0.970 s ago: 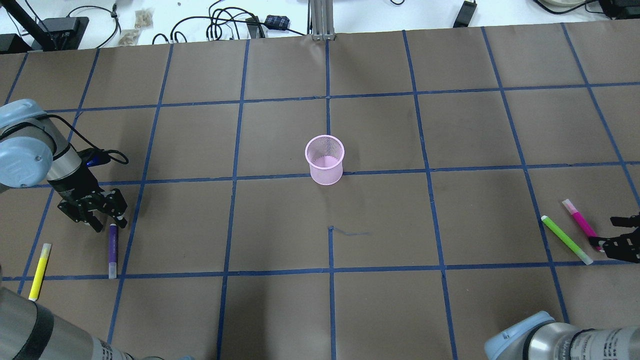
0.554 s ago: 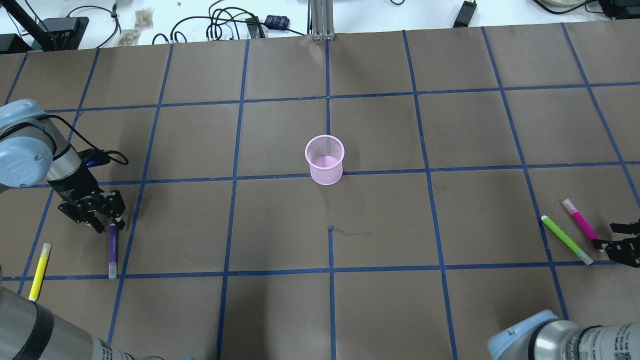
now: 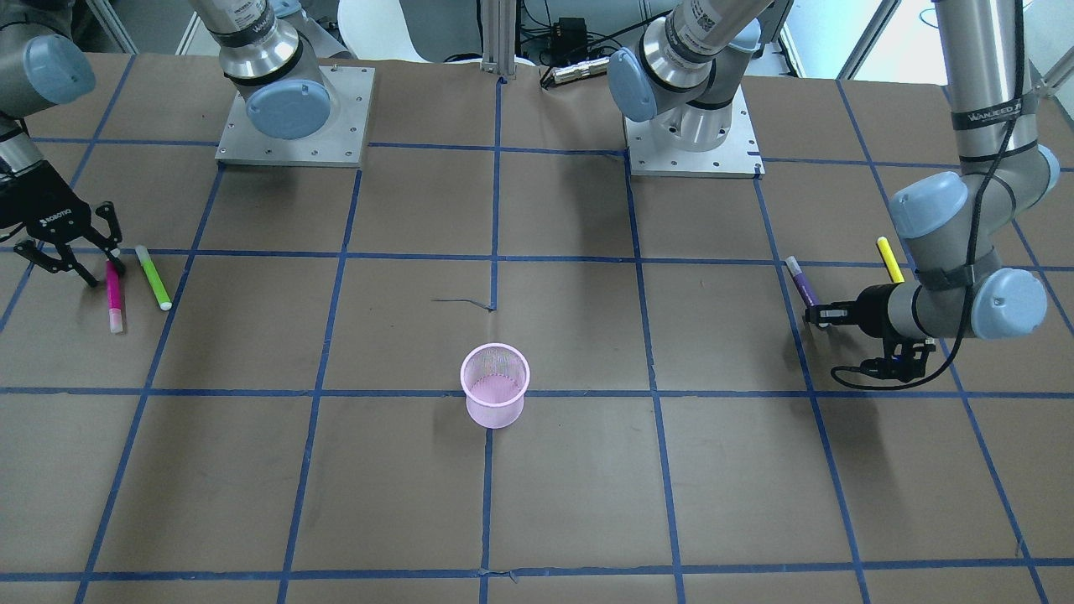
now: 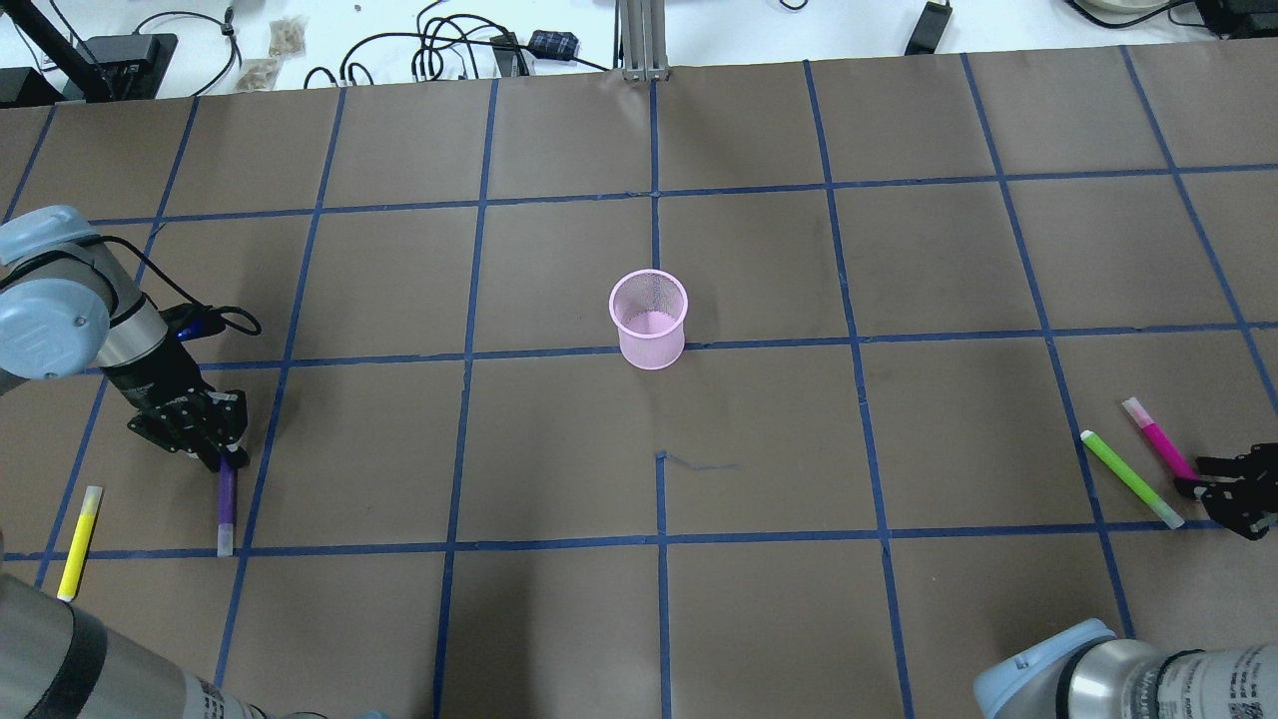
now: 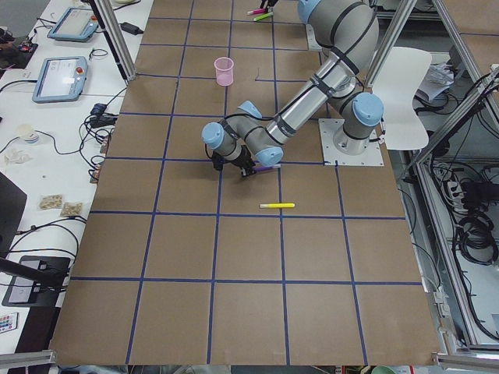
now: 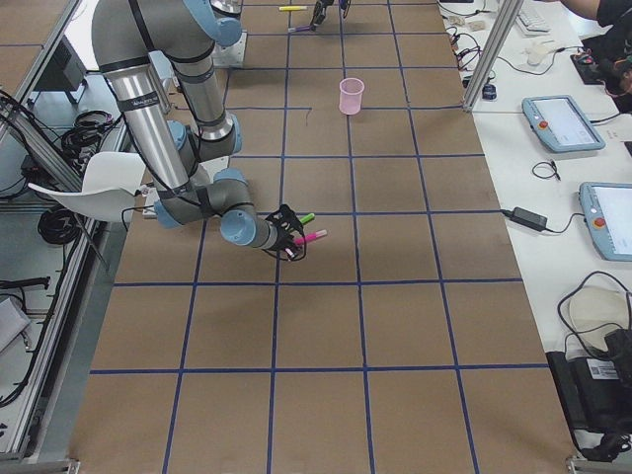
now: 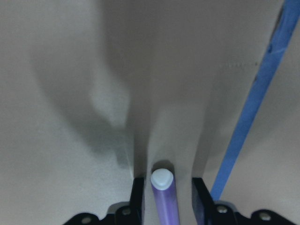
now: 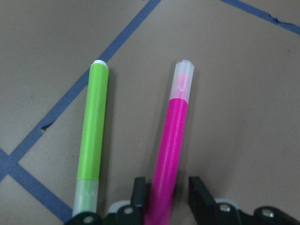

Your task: Insert purple and pink pens into pink cup

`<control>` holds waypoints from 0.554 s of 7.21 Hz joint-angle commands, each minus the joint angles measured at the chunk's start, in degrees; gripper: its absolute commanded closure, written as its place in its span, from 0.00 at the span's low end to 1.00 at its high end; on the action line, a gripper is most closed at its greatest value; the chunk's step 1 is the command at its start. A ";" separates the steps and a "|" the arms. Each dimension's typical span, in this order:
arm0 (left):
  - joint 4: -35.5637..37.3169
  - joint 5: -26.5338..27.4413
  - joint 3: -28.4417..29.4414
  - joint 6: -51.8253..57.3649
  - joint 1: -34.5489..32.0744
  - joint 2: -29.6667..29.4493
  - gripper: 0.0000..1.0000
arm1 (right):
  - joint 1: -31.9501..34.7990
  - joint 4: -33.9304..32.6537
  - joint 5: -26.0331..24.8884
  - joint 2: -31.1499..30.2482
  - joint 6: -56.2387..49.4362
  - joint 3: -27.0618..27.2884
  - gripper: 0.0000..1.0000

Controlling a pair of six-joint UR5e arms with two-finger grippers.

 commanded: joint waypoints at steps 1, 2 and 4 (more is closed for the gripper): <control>-0.05 -0.26 -0.09 0.01 -0.02 0.19 1.00 | 0.00 0.07 0.01 -0.09 -0.37 0.00 0.86; -0.05 -0.26 -0.09 0.01 -0.02 0.19 1.00 | 0.00 0.16 0.01 -0.26 -0.11 0.00 0.94; -0.48 -0.44 1.40 -2.77 -0.45 1.76 1.00 | 0.17 0.24 0.01 -1.92 0.68 -1.83 0.99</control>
